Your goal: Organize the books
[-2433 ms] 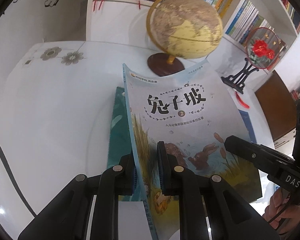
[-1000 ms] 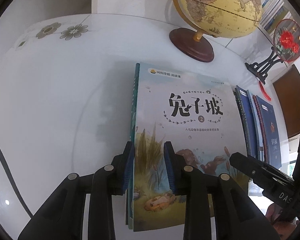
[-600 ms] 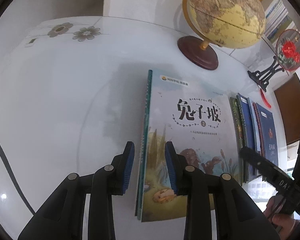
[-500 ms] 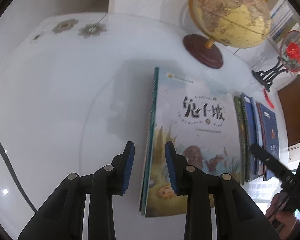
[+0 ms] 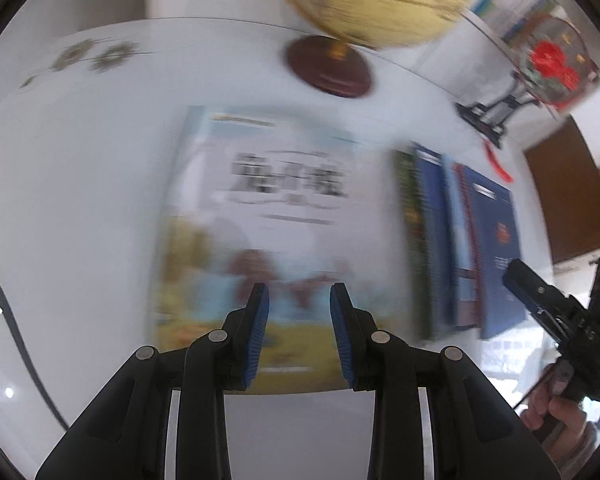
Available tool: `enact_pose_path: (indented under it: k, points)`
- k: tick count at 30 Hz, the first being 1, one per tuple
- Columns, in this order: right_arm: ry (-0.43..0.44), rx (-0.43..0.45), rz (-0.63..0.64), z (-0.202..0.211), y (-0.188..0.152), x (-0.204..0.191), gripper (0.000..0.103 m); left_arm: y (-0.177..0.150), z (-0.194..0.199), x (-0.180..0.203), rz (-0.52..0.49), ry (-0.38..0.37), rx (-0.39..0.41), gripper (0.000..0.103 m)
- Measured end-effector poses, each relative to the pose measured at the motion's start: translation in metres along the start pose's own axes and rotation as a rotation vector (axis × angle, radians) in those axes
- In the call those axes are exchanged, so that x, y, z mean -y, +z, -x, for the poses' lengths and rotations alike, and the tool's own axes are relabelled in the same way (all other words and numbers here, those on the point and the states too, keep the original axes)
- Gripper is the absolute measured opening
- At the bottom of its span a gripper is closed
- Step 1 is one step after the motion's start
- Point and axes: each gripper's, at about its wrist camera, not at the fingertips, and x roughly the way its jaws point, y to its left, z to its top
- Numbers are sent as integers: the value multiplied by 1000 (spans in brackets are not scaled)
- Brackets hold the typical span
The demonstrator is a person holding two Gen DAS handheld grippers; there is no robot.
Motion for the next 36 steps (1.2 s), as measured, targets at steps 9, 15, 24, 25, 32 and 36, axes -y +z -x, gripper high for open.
enact_pose_path:
  k: [9,15,24,25,32,36]
  points:
    - [-27,19,-94,52,15,89,50,-4,-41,122,-75,-214,-65,29]
    - [-30,3,-146,75,27,148,51,-7,-68,177,-110,-282,-90,29]
    - [8,-56,-136,69,47,193,51,-1,-89,195,-84,-166,-60,29]
    - [17,-70,-123,65,49,194,51,0,-91,194,-71,-178,-67,29]
    - [44,-127,-82,43,53,197,51,4,-101,190,-30,-180,-79,29]
    - [54,-149,-83,35,53,199,51,7,-103,191,-33,-177,-80,32]
